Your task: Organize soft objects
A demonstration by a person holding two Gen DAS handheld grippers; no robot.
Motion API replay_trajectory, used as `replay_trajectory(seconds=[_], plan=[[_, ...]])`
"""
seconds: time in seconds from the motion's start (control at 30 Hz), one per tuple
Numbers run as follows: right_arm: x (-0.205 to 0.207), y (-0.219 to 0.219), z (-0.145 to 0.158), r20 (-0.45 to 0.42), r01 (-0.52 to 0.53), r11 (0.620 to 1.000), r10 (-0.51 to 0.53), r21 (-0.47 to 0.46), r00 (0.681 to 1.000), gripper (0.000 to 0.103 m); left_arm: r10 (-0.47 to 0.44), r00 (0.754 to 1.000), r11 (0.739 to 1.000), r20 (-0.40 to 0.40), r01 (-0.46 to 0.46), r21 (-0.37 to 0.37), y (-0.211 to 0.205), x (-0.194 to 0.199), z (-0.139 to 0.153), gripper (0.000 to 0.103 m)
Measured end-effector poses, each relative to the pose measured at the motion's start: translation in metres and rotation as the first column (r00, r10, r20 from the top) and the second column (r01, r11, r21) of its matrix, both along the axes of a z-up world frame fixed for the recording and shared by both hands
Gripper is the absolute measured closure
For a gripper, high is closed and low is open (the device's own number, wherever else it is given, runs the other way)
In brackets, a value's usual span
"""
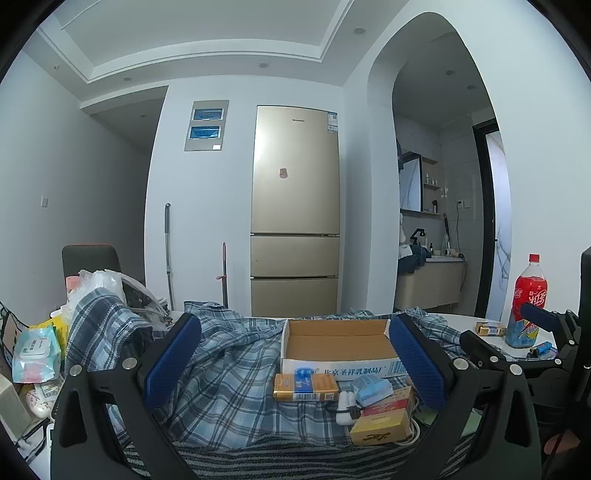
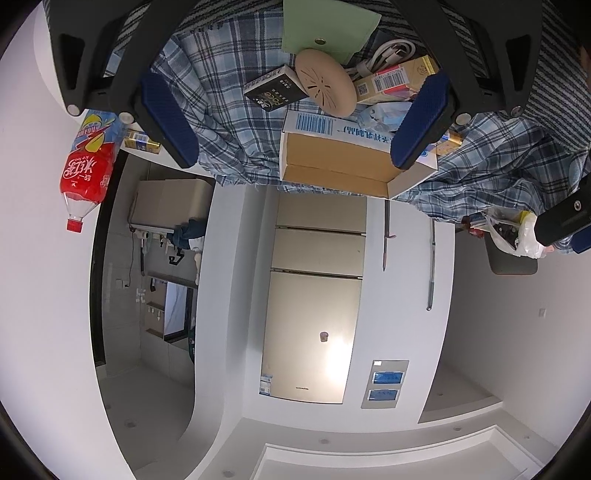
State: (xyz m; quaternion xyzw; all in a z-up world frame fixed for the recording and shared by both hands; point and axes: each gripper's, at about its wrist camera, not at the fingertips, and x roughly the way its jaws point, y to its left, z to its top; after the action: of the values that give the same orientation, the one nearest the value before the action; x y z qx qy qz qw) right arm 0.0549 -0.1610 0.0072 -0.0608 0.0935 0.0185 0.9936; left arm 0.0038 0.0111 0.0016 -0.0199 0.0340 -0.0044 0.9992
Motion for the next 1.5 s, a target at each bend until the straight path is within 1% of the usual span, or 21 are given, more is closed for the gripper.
replay_trajectory(seconds=[0.37,0.47,0.6,0.8,0.87,0.97,1.03,1.13,1.2,1.27,1.37,1.43,1.5], plan=[[-0.003,0.001,0.000,0.009,-0.001,1.000,0.001,-0.002,1.000,0.000,-0.001,1.000,1.000,0.008,0.001,0.001,-0.001,-0.002,0.001,0.000],[-0.001,0.001,0.000,0.000,-0.011,1.000,0.011,0.001,1.000,0.000,0.010,1.000,1.000,0.025,-0.010,0.010,-0.004,-0.006,0.001,0.000],[0.001,0.000,0.000,-0.016,-0.042,0.999,0.042,0.010,0.999,0.000,0.008,1.000,1.000,0.023,-0.009,0.015,-0.005,-0.006,0.001,0.000],[0.000,0.006,-0.002,-0.015,-0.028,0.999,0.028,-0.023,0.999,0.000,0.006,0.999,1.000,0.035,-0.006,0.001,-0.005,-0.007,0.000,0.000],[-0.001,0.007,-0.002,-0.013,-0.040,0.999,0.040,-0.021,0.999,0.000,0.002,0.999,1.000,0.037,-0.001,-0.011,-0.003,-0.008,0.001,0.000],[-0.002,0.005,-0.001,-0.004,-0.051,0.999,0.051,-0.015,0.999,0.000,0.019,0.999,0.999,0.031,-0.018,-0.032,0.003,-0.009,0.007,0.000],[-0.003,0.002,0.001,-0.001,-0.046,0.999,0.046,0.001,0.999,0.000,0.025,1.000,0.998,-0.006,-0.026,-0.055,0.009,-0.007,0.012,0.000],[-0.001,-0.007,0.010,-0.026,-0.042,0.998,0.044,0.055,0.999,0.000,-0.037,0.996,0.993,-0.082,0.027,-0.119,0.020,-0.003,0.024,0.000],[0.000,-0.016,0.020,-0.054,-0.067,0.992,0.073,0.109,0.996,0.000,-0.049,0.993,0.989,-0.104,0.034,-0.144,0.025,-0.004,0.031,0.000],[0.001,-0.025,0.031,-0.077,-0.075,0.986,0.087,0.147,0.993,0.000,-0.049,0.989,0.989,-0.138,0.029,-0.143,0.025,-0.003,0.038,0.000],[0.004,-0.035,0.042,-0.132,-0.076,0.983,0.099,0.168,0.986,0.000,-0.028,0.979,0.993,-0.201,0.004,-0.120,0.018,0.000,0.045,0.000],[0.004,-0.039,0.044,-0.159,-0.087,0.980,0.117,0.181,0.980,0.000,-0.033,0.969,0.994,-0.243,0.006,-0.112,0.013,0.004,0.045,0.000],[0.004,-0.041,0.043,-0.188,-0.085,0.979,0.121,0.186,0.975,0.000,-0.035,0.964,0.994,-0.265,0.006,-0.109,0.008,0.005,0.044,0.000]])
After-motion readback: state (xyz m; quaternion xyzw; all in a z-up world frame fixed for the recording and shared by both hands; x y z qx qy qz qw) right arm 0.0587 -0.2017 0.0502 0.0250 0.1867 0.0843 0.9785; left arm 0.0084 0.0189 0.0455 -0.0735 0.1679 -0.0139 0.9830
